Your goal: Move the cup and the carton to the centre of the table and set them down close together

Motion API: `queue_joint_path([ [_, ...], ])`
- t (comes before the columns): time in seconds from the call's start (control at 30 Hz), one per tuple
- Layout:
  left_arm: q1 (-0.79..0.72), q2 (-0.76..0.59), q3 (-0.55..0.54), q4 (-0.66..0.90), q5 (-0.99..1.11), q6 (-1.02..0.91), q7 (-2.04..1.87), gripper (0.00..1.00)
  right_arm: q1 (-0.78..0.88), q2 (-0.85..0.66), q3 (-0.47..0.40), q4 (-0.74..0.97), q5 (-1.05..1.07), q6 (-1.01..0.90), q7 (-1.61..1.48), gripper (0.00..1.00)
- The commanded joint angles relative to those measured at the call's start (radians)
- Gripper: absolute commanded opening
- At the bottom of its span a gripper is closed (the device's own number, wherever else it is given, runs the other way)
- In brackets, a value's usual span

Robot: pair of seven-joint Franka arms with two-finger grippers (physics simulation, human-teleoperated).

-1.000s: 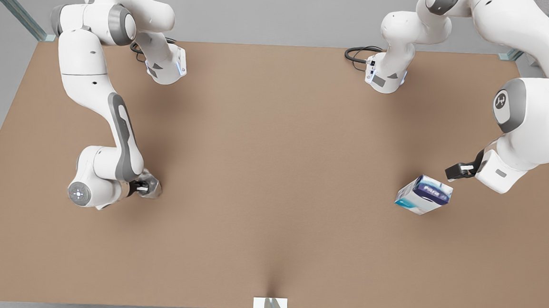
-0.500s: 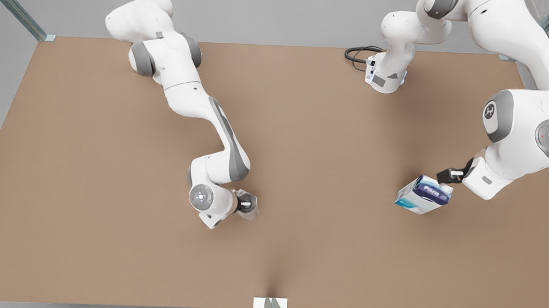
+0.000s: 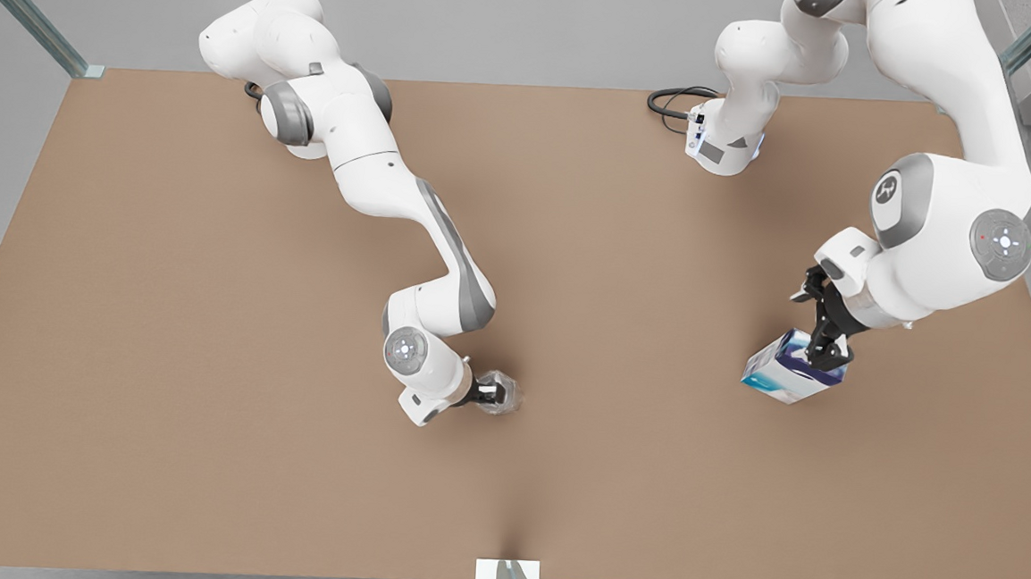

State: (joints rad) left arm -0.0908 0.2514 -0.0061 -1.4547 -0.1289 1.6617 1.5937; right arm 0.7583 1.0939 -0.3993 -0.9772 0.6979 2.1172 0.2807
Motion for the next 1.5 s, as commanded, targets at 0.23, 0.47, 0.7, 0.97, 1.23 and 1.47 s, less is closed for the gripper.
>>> queue_joint_path([
  [0.23,0.062,-0.001,0.012,-0.061,0.084,0.072,0.000,1.00,-0.007,-0.180,0.079,-0.087,-0.002,-0.078,0.009,1.00],
  [0.47,0.091,-0.046,0.012,-0.227,0.173,0.158,0.164,1.00,-0.301,-0.670,0.250,-0.259,-0.802,-0.533,-0.227,1.00],
  [0.7,0.102,0.014,0.011,-0.260,0.253,0.254,0.259,1.00,-0.588,-0.867,0.458,-0.463,-0.907,-0.528,-0.209,1.00],
  [0.97,0.103,0.052,0.012,-0.285,0.256,0.340,0.259,1.00,-0.542,-0.855,0.459,-0.448,-0.897,-0.508,-0.101,1.00],
  [1.23,0.106,0.068,0.012,-0.289,0.255,0.352,0.259,1.00,-0.541,-0.847,0.459,-0.446,-0.896,-0.496,-0.101,1.00],
  [1.47,0.109,0.062,0.009,-0.331,0.250,0.375,0.333,1.00,-0.544,-0.838,0.459,-0.446,-0.896,-0.488,-0.101,1.00],
])
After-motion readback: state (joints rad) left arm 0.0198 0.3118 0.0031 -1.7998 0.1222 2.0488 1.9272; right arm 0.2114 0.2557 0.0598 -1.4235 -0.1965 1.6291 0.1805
